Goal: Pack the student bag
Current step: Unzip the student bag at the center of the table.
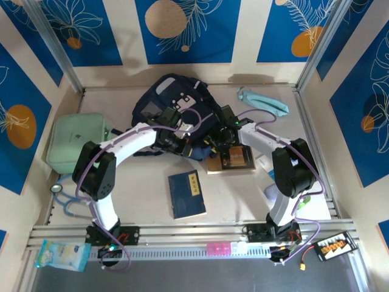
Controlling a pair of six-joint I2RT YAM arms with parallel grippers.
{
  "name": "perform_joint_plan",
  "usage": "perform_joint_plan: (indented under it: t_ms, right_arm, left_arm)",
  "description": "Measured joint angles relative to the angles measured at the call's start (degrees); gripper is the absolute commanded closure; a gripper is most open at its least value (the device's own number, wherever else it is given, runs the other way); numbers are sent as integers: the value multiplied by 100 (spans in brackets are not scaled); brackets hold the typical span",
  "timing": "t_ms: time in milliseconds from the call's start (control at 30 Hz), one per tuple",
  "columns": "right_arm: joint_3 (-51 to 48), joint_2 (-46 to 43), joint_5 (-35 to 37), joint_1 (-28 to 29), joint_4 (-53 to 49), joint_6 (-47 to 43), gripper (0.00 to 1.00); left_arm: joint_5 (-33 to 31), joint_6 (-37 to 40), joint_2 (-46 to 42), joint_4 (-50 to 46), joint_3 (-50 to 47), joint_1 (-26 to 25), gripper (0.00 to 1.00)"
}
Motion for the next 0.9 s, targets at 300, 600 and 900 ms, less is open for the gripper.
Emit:
perform_joint_plan:
  t_ms: [300,600,900]
  right_arm:
    - [2,72,155,-7,7,-142,78]
    - [2,118,197,-9,22,-208,77]
    - [2,118,201,-50,109,-256,77]
  left_arm:
    - [-874,708,-140,-588,-387,490,100]
    - [-1893,765,-96,-732,-280,955,100]
    - [-2461,741,363,-625,-37,1338,100]
